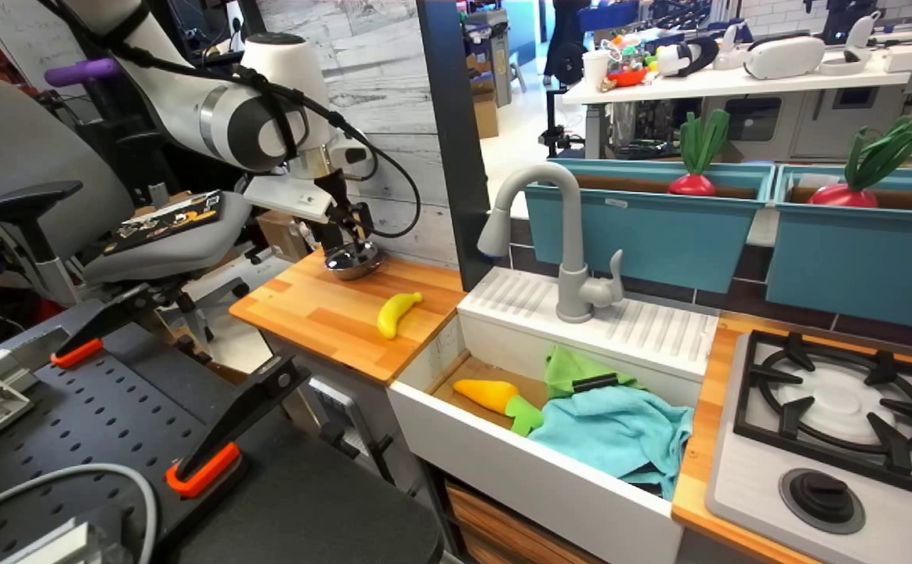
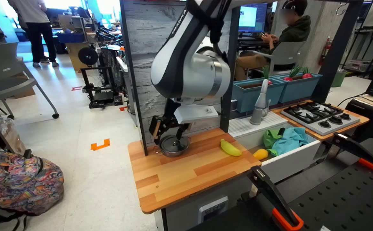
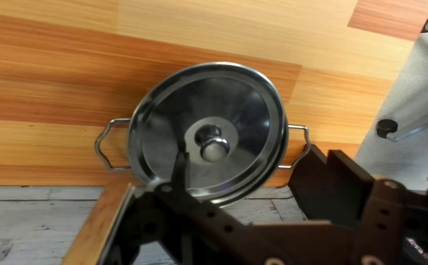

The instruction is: Put the silver lid on the silver pot, move the banana to the left, push the faucet to the left

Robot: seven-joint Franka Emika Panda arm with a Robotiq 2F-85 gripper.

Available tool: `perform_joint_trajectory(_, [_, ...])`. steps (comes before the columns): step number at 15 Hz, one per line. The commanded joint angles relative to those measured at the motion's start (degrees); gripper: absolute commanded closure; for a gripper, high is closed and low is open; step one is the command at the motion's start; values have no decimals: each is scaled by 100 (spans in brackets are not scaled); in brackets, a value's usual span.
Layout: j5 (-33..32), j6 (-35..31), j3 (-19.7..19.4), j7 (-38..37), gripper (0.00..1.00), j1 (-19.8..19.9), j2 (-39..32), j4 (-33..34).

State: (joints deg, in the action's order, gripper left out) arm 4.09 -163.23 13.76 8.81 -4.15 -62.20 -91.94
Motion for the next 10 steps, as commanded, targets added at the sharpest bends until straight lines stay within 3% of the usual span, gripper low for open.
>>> perform_joint_trajectory(1, [-135,-316,8,-3,0,-58,265,-299])
perform_joint_trajectory(5, [-184,-779,68,31,0,-20,714,-1052])
perform_joint_trajectory(10, [-201,-1029,121,114,0,228,1530,-2555])
